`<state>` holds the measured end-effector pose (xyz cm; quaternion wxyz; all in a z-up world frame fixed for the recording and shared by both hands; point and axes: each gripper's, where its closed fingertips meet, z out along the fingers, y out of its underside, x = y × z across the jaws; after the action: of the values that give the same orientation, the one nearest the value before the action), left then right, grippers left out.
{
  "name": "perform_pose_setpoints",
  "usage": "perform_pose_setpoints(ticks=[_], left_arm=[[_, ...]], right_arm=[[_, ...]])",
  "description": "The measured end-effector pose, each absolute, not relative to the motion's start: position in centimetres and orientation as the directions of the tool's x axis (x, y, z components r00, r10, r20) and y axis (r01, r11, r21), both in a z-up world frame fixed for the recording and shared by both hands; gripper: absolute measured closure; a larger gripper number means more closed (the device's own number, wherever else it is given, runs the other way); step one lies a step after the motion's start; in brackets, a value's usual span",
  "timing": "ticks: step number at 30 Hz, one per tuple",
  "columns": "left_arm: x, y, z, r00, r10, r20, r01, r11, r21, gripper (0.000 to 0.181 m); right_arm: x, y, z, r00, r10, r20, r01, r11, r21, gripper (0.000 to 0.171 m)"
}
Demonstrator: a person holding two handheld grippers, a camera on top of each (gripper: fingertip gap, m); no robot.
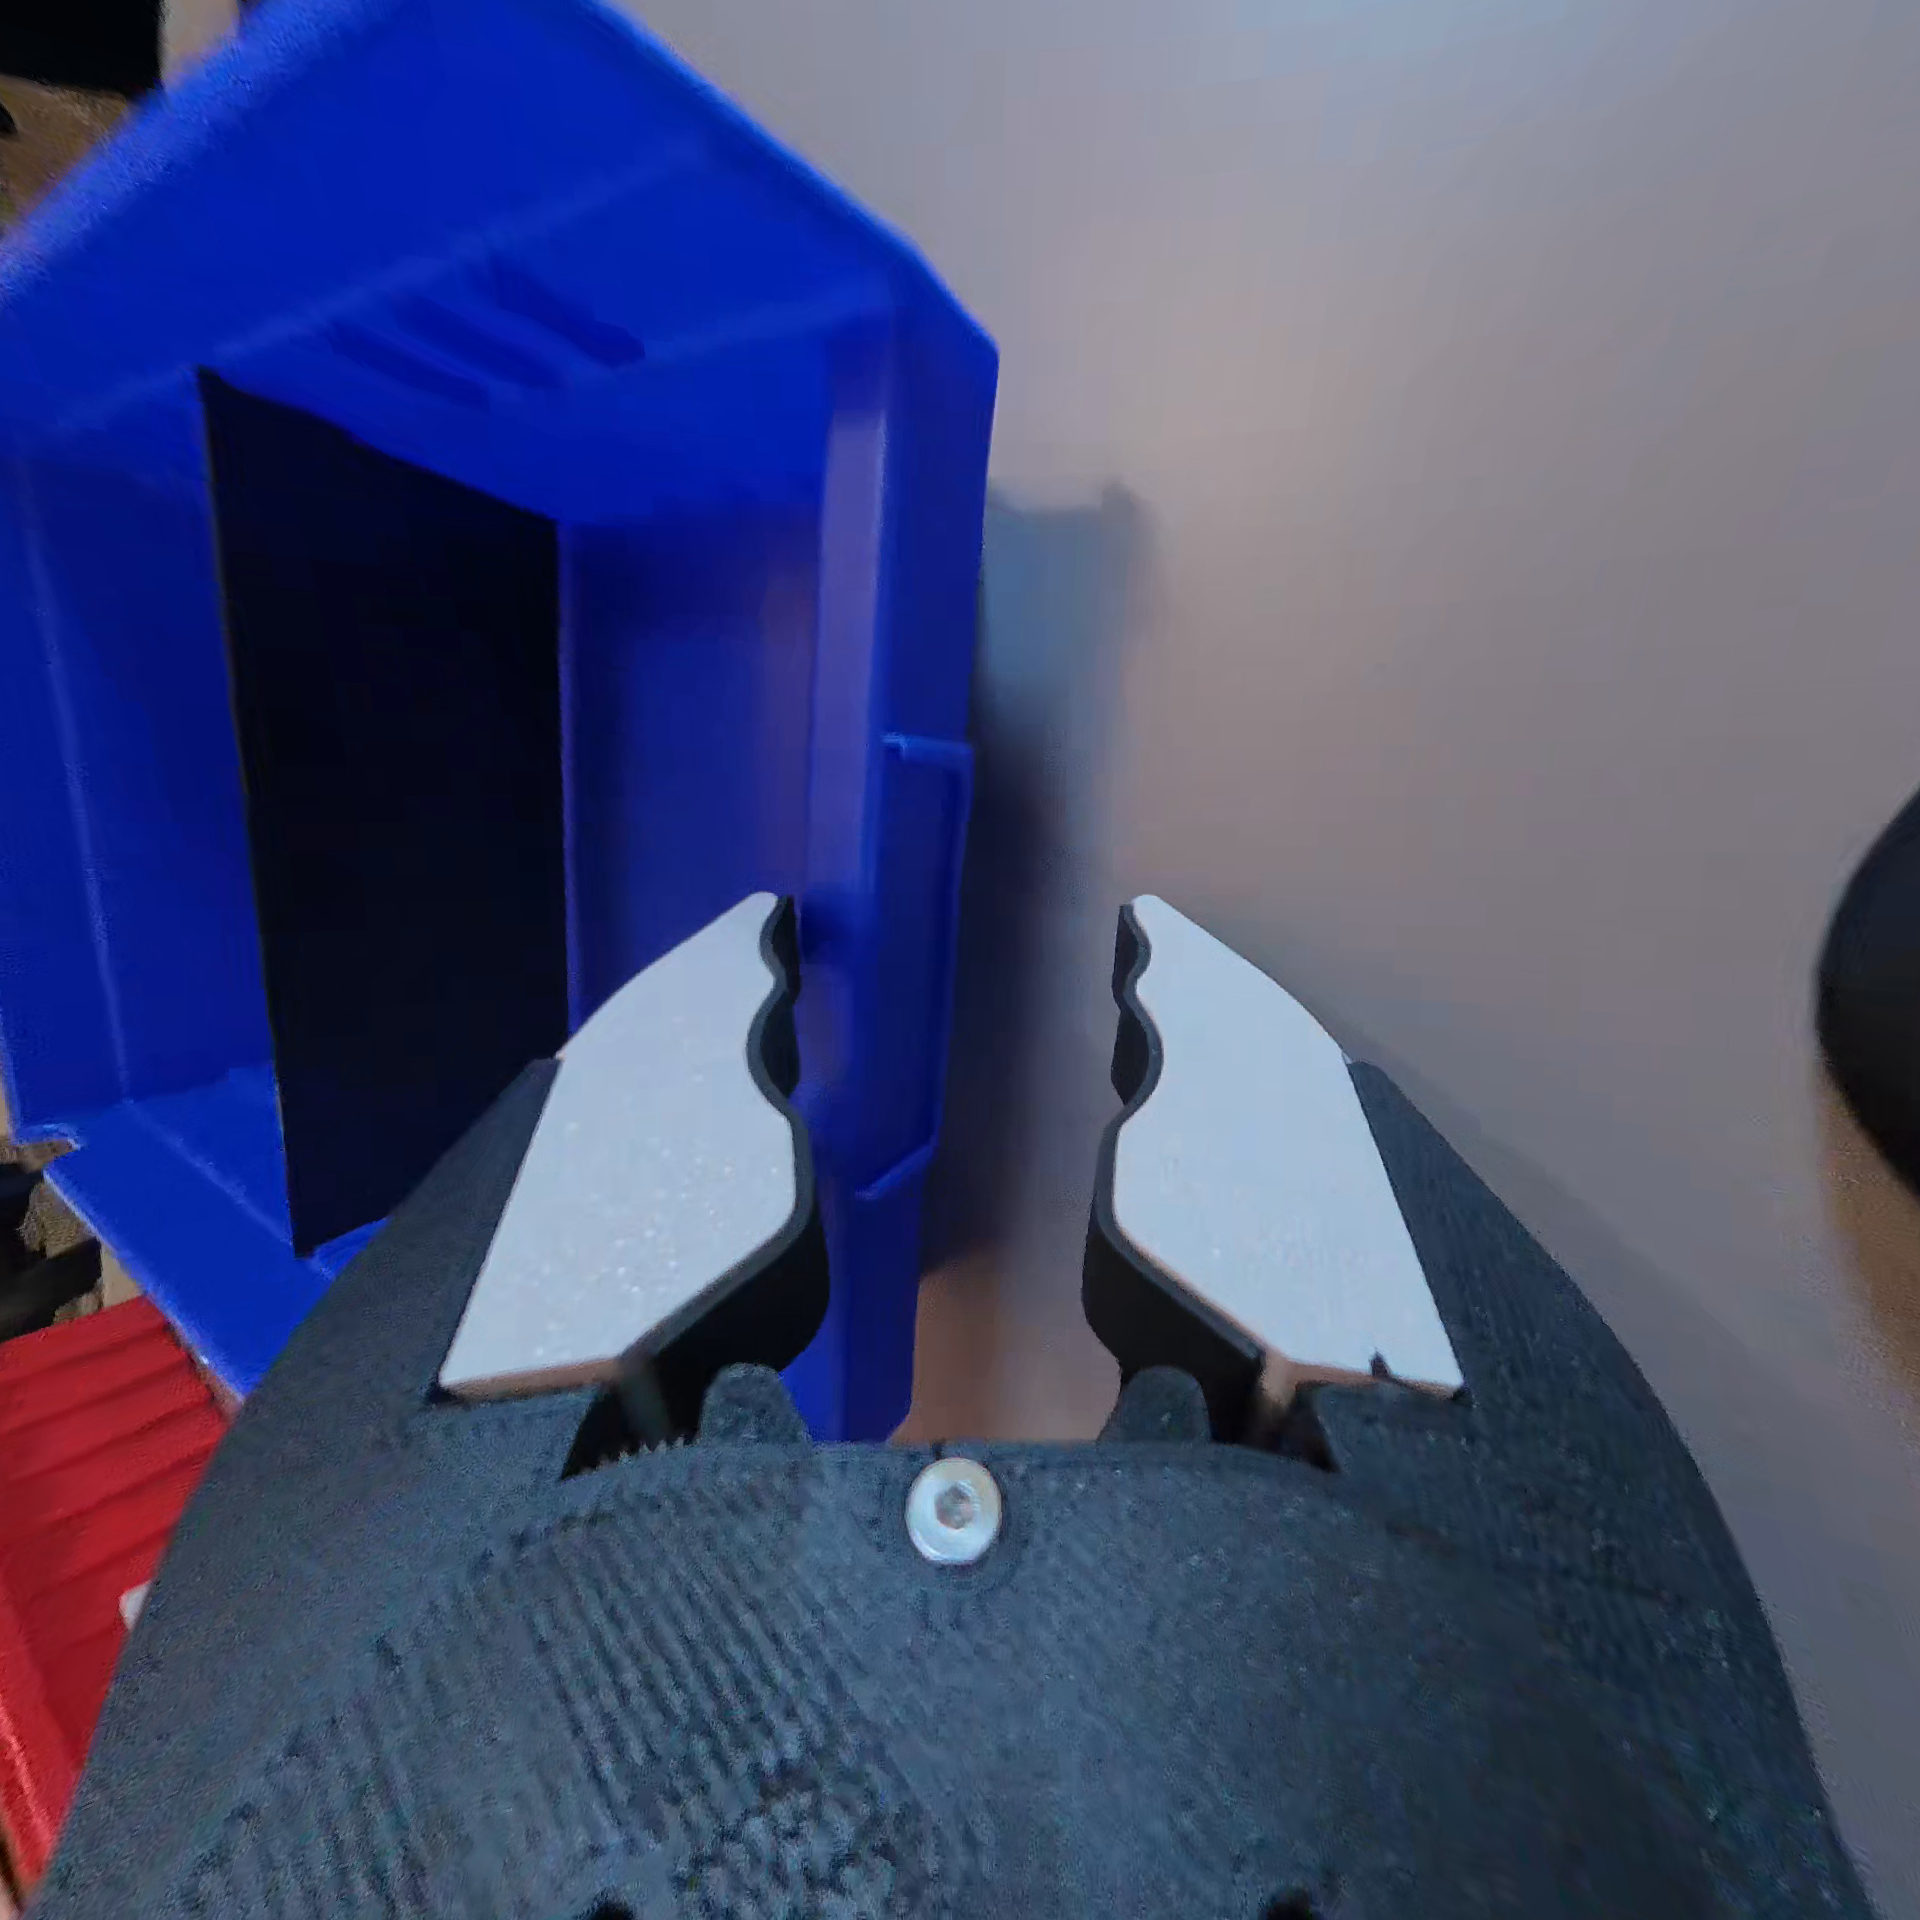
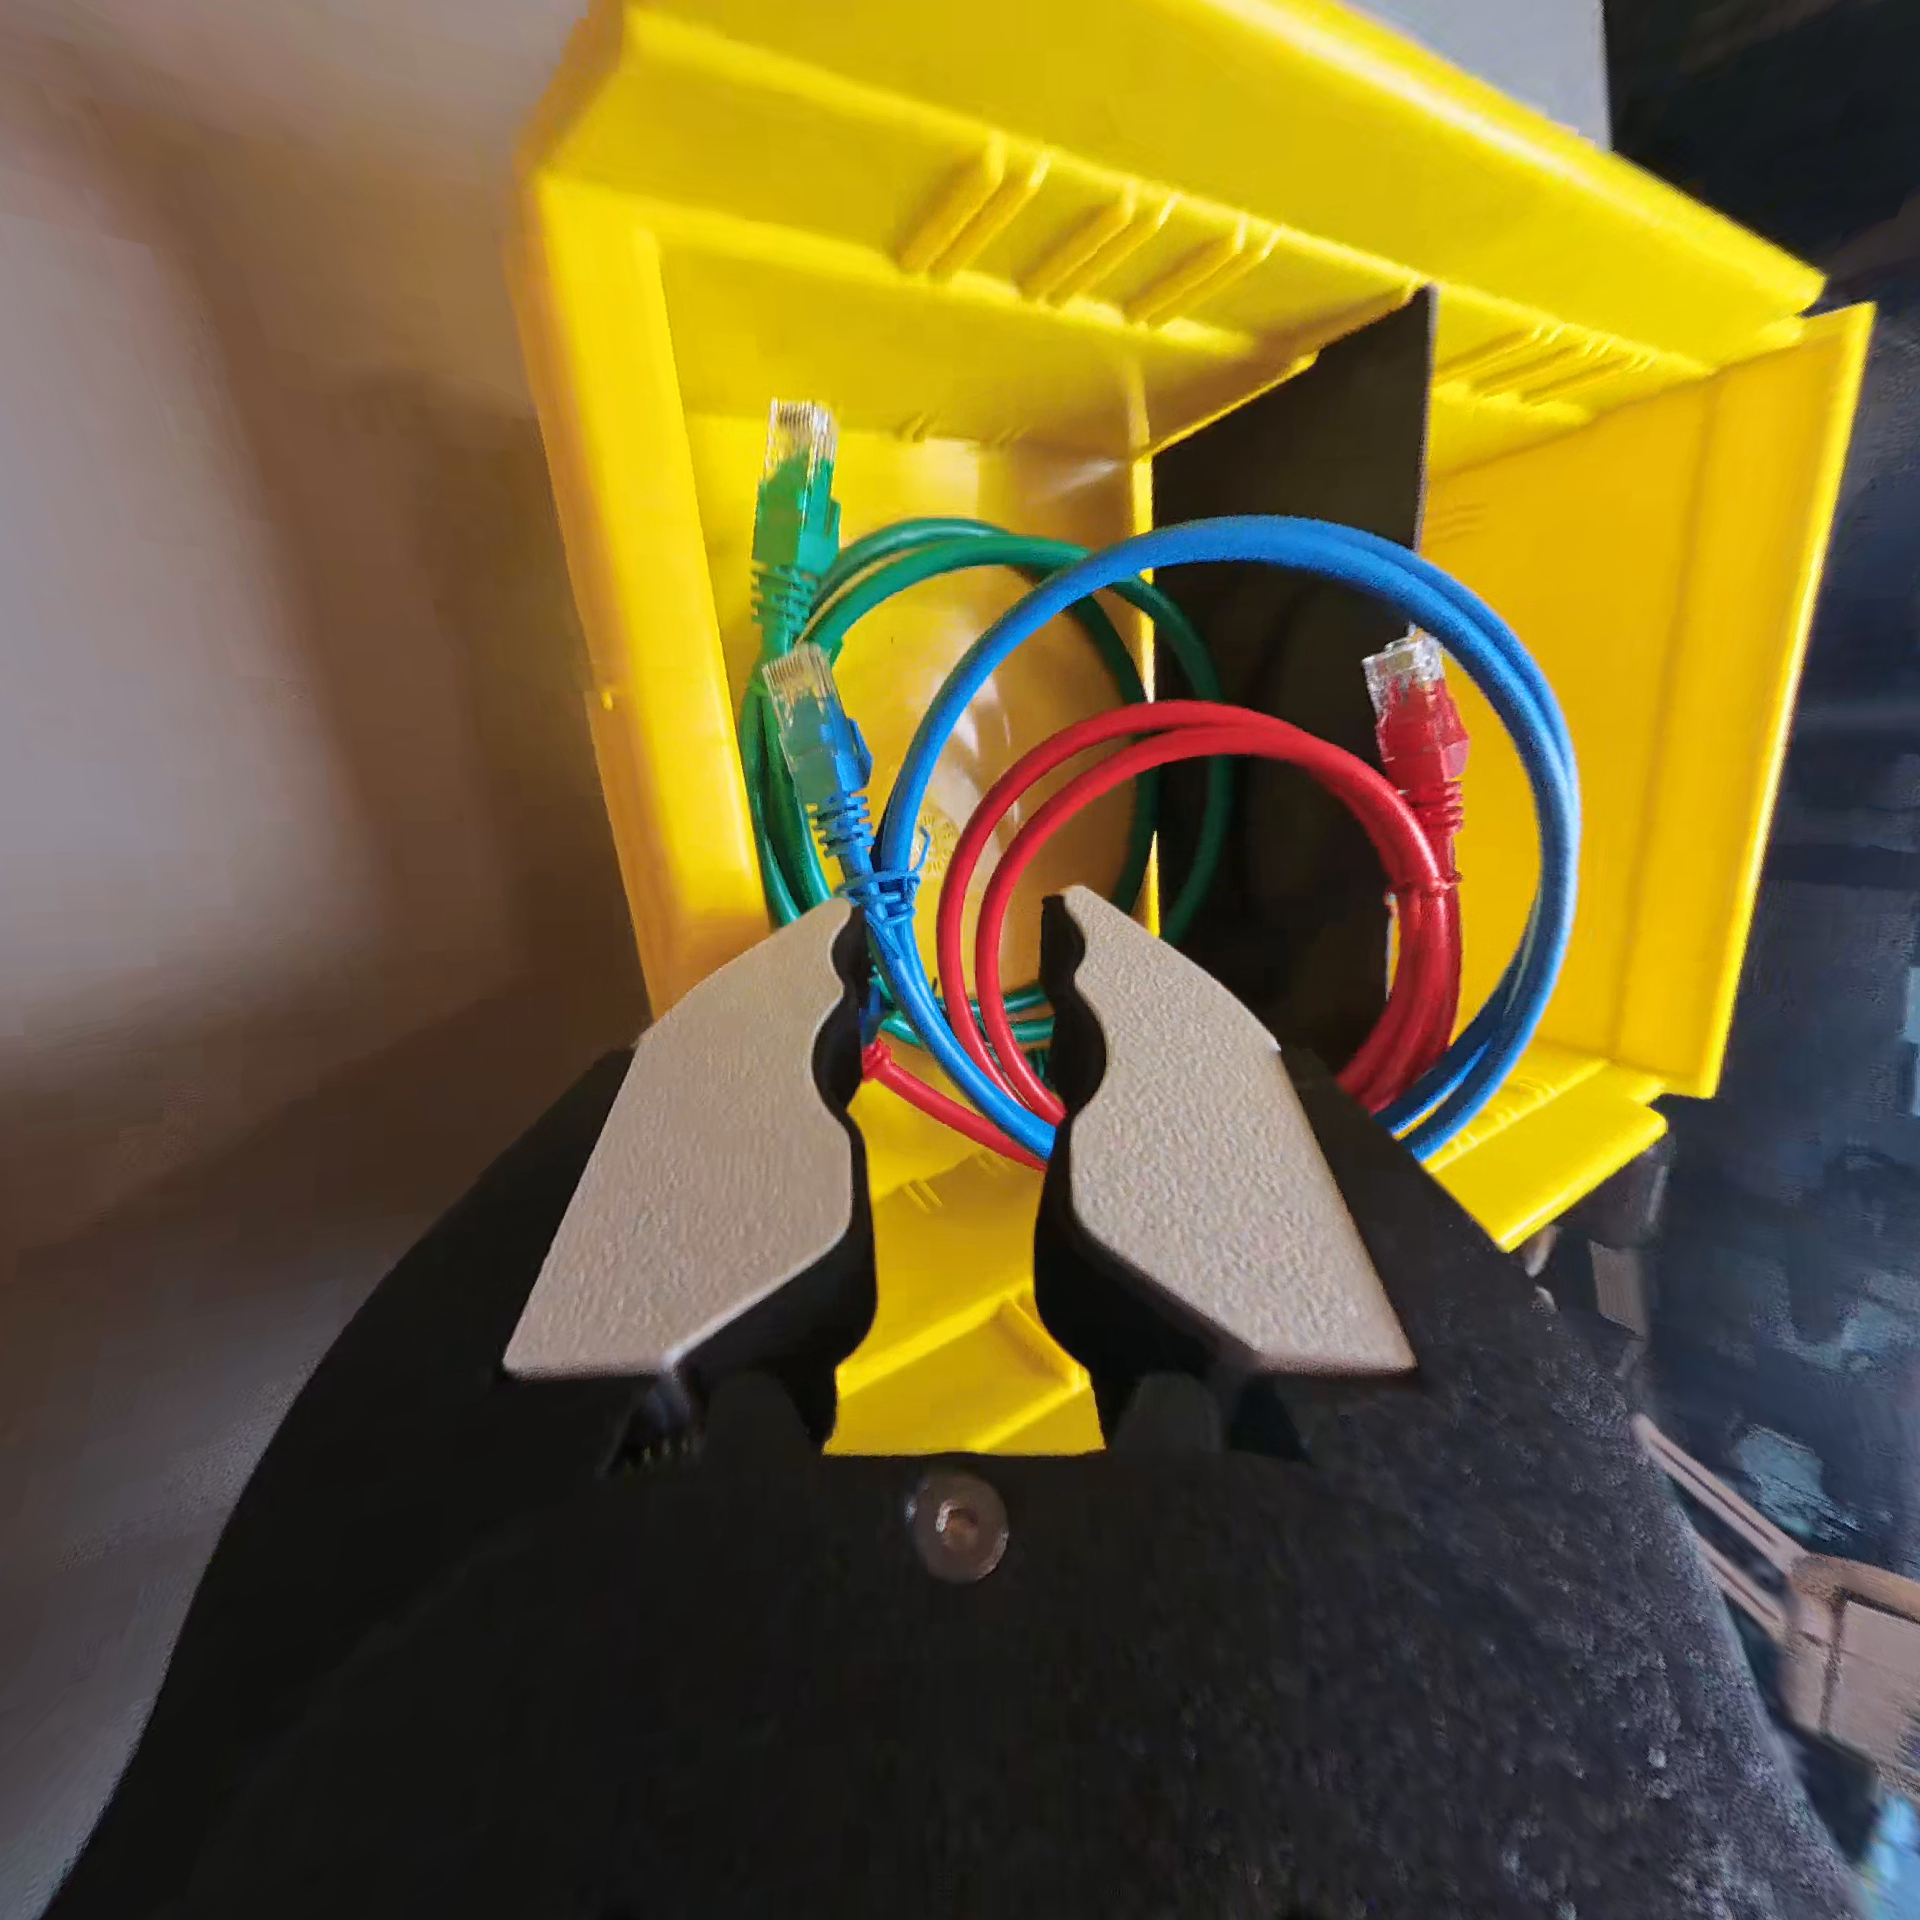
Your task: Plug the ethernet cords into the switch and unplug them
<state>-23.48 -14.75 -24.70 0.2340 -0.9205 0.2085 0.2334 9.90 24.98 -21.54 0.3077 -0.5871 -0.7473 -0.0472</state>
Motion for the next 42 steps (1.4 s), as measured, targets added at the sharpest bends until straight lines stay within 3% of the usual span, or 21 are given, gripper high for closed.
perform_pose_setpoints(ticks=[3, 6, 8, 11, 13, 23, 25, 26, 27, 29, 31, 33, 35, 39, 40, 42], left_arm=[[-25.2, -15.3, -25.9, 0.781, -0.309, -0.544, -0.498, -0.832, -0.243, 0.130], [-26.0, -14.6, -26.1, 0.745, -0.339, -0.575, -0.537, -0.816, -0.215, 0.150], [-25.8, -13.8, -26.0, 0.683, -0.389, -0.618, -0.604, -0.777, -0.178, 0.151], [-22.9, -12.5, -26.1, 0.695, -0.411, -0.590, -0.630, -0.743, -0.224, 0.151], [-20.3, -11.5, -26.1, 0.663, -0.463, -0.588, -0.685, -0.693, -0.226, 0.151], [-10.8, -4.4, -25.8, 0.524, -0.559, -0.642, -0.832, -0.497, -0.246, 0.150], [-10.0, -3.5, -25.0, 0.566, -0.516, -0.643, -0.810, -0.495, -0.316, 0.146], [-8.8, -3.2, -23.9, 0.621, -0.481, -0.619, -0.778, -0.474, -0.412, 0.146], [-6.8, -3.0, -22.5, 0.695, -0.451, -0.560, -0.719, -0.431, -0.545, 0.148], [-2.1, -3.3, -19.8, 0.823, -0.437, -0.363, -0.526, -0.346, -0.777, 0.146], [1.2, -3.5, -18.7, 0.869, -0.450, -0.206, -0.373, -0.323, -0.870, 0.141], [2.9, -3.1, -18.9, 0.892, -0.432, -0.130, -0.297, -0.345, -0.891, 0.133], [3.2, -2.1, -19.4, 0.924, -0.369, -0.100, -0.248, -0.379, -0.891, 0.123], [6.0, -1.9, -20.4, 0.933, -0.355, 0.061, -0.110, -0.441, -0.891, 0.113], [6.6, -2.2, -20.2, 0.933, -0.349, 0.086, -0.081, -0.436, -0.896, 0.120], [7.7, -2.8, -19.5, 0.936, -0.333, 0.118, -0.027, -0.399, -0.916, 0.114]], right_arm=[[9.9, 23.3, -20.2, -0.126, 0.851, 0.509, 0.873, 0.338, -0.350, 0.134], [11.0, 21.2, -21.7, -0.177, 0.881, 0.439, 0.882, 0.340, -0.326, 0.125], [11.7, 20.8, -23.1, -0.194, 0.876, 0.441, 0.895, 0.342, -0.287, 0.122], [12.2, 21.2, -25.3, -0.187, 0.862, 0.472, 0.913, 0.330, -0.241, 0.121], [11.9, 22.4, -25.3, -0.184, 0.796, 0.577, 0.909, 0.361, -0.208, 0.139], [11.3, 14.1, -25.1, -0.360, 0.672, 0.647, 0.749, 0.622, -0.230, 0.138], [11.5, 11.6, -24.9, -0.377, 0.620, 0.688, 0.708, 0.672, -0.217, 0.138], [11.8, 10.5, -24.8, -0.376, 0.598, 0.708, 0.698, 0.685, -0.208, 0.138], [12.2, 9.1, -24.5, -0.360, 0.610, 0.706, 0.690, 0.683, -0.239, 0.138], [13.3, 5.0, -23.2, -0.319, 0.740, 0.593, 0.639, 0.630, -0.442, 0.139], [14.8, 2.4, -20.2, -0.233, 0.856, 0.462, 0.563, 0.506, -0.654, 0.141], [16.5, 2.8, -16.7, -0.059, 0.936, 0.347, 0.460, 0.334, -0.822, 0.142], [18.5, 5.2, -14.6, 0.144, 0.964, 0.222, 0.354, 0.159, -0.921, 0.142], [21.6, 8.4, -13.8, 0.373, 0.924, 0.083, 0.161, 0.024, -0.987, 0.133], [22.1, 9.3, -14.1, 0.417, 0.905, 0.089, 0.160, 0.023, -0.987, 0.128], [22.6, 11.1, -15.9, 0.472, 0.871, 0.136, 0.244, 0.019, -0.970, 0.115]])
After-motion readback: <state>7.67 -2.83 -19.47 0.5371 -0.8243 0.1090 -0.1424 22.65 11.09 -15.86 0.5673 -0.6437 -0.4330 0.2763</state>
